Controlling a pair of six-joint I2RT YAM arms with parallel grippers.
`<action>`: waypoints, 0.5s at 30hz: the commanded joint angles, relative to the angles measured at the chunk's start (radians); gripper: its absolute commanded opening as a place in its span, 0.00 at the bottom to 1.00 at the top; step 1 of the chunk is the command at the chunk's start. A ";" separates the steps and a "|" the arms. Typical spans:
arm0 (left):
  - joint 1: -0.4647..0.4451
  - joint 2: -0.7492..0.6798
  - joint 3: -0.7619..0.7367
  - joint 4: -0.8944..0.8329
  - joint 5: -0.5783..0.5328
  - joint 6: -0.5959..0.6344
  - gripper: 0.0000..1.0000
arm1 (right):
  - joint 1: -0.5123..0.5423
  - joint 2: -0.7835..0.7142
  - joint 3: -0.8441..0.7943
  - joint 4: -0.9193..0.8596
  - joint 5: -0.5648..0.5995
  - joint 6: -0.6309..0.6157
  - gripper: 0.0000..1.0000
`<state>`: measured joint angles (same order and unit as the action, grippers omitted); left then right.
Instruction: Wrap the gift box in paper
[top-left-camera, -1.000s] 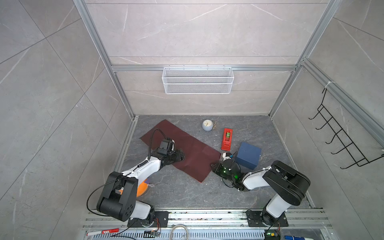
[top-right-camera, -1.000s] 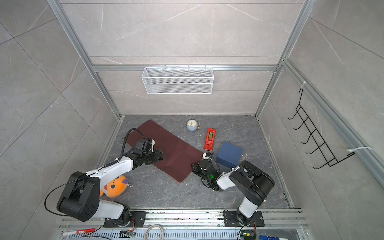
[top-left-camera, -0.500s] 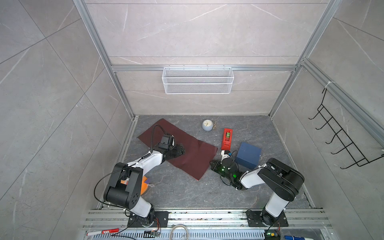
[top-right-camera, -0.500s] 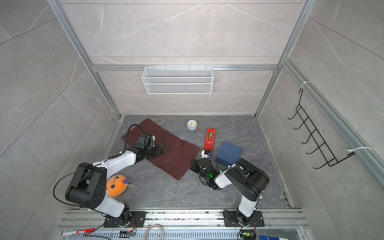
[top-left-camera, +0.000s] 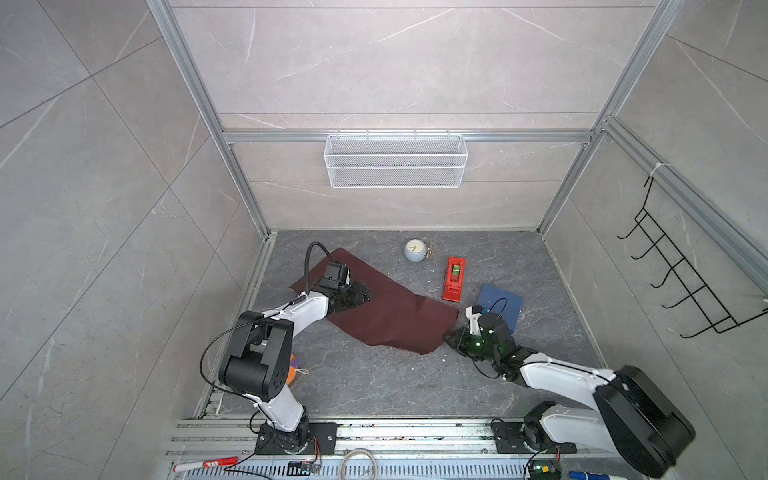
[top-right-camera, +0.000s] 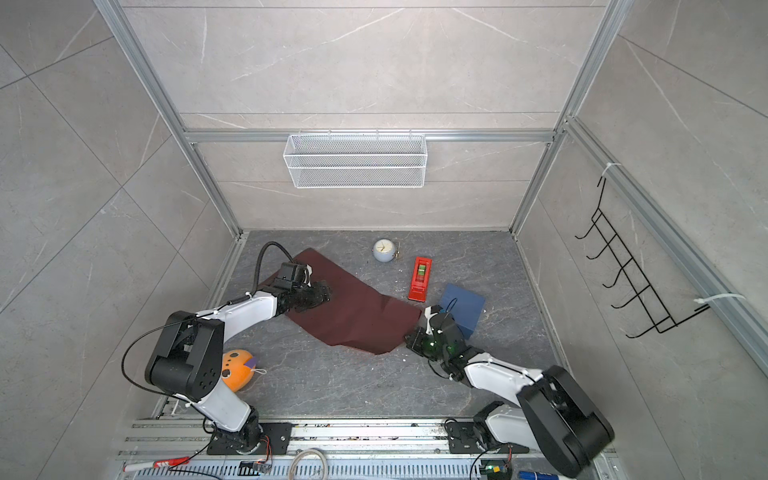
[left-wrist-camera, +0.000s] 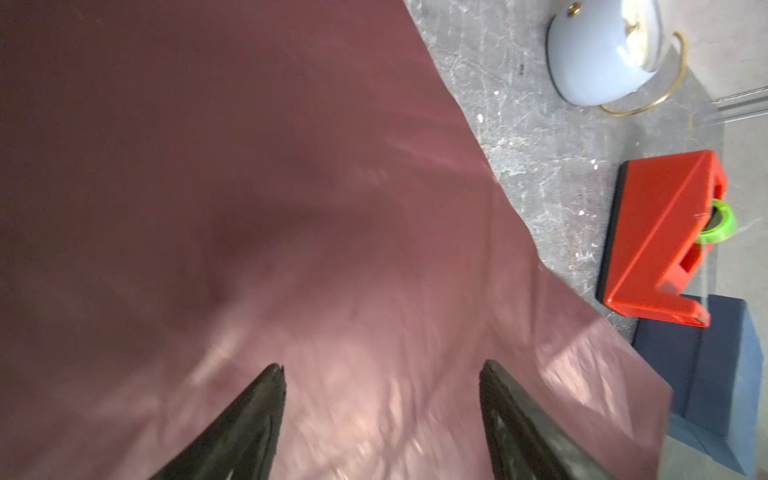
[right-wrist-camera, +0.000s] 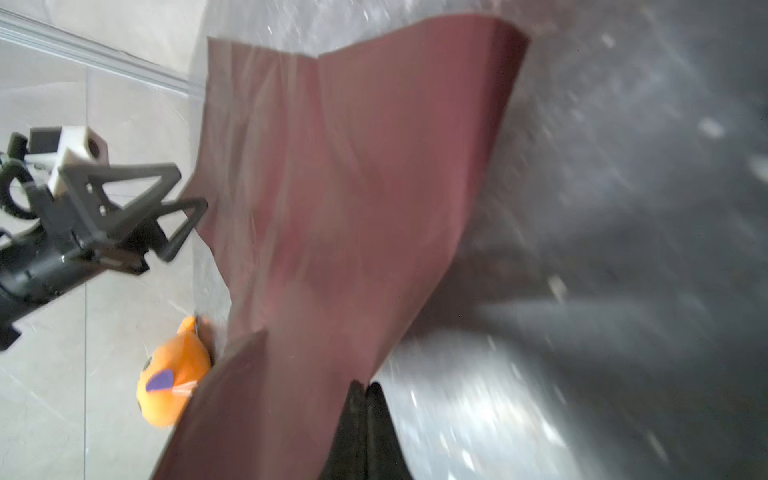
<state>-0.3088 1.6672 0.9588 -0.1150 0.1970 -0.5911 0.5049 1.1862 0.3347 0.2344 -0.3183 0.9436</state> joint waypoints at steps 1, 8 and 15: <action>0.001 0.008 -0.015 -0.011 0.051 0.026 0.75 | -0.041 -0.137 0.014 -0.443 -0.096 -0.113 0.00; -0.066 -0.136 -0.232 0.008 0.080 -0.010 0.71 | -0.137 -0.163 0.110 -0.694 -0.086 -0.213 0.00; -0.216 -0.377 -0.458 -0.041 0.035 -0.103 0.68 | -0.216 -0.099 0.184 -0.790 -0.026 -0.268 0.00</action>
<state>-0.4786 1.3621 0.5529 -0.1070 0.2398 -0.6353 0.3092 1.0744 0.4774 -0.4526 -0.3820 0.7307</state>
